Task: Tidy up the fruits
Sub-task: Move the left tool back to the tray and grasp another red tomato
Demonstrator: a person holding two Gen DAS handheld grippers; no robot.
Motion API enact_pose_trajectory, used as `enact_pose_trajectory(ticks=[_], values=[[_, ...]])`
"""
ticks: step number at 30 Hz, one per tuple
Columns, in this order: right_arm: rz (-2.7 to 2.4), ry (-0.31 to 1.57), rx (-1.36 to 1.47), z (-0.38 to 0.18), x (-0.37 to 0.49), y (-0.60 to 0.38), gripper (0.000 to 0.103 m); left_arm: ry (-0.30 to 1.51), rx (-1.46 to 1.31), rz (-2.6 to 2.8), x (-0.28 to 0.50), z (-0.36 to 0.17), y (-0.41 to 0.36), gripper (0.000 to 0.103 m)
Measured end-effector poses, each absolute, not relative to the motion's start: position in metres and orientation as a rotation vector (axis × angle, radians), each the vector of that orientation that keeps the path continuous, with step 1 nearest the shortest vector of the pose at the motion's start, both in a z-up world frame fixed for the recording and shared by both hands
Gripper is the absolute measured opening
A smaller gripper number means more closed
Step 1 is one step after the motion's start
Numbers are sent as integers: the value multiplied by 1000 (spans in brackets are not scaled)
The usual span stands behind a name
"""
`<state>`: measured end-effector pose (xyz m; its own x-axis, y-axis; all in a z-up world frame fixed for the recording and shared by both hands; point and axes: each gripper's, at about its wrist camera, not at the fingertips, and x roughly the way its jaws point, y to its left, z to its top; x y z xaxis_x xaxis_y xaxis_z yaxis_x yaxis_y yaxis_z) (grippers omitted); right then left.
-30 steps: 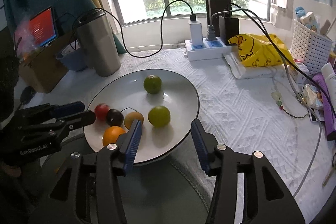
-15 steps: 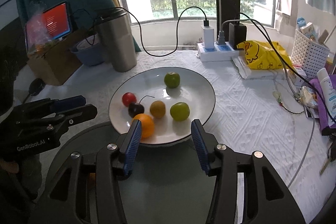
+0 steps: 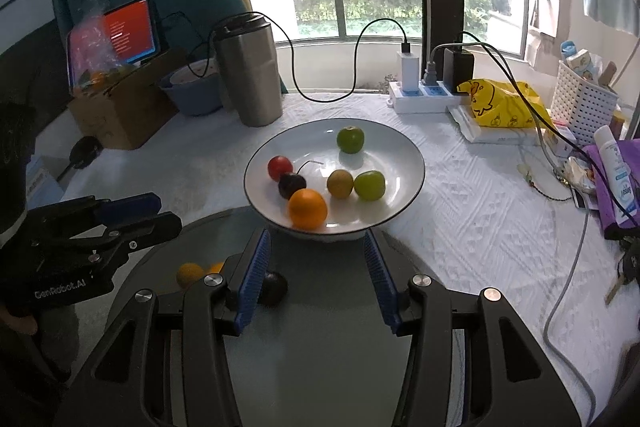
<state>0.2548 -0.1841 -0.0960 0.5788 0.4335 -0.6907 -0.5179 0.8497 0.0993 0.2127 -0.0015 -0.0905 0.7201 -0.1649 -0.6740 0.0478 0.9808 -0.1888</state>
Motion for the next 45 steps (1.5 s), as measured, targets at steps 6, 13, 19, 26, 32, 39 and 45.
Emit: enact_pose_trajectory(ticks=[6, 13, 19, 26, 32, 39, 45], values=[[562, 781, -122, -101, 243, -183, 52, 768, -176, -141, 198, -98, -5, 44], [559, 811, -123, -115, 232, -186, 52, 786, -189, -157, 185, -110, -12, 44], [558, 825, -118, -123, 226, -191, 52, 810, -198, -179, 176, -121, -24, 44], [562, 828, -104, -126, 221, -195, 52, 824, -205, -200, 173, -125, -38, 44], [575, 840, -95, -129, 224, -194, 52, 849, -180, -161, 181, -130, -37, 44], [610, 860, -117, -136, 230, -182, 51, 878, -159, -129, 190, -140, -35, 44], [628, 885, -141, -141, 237, -169, 51, 868, -138, -130, 191, -140, -35, 39]])
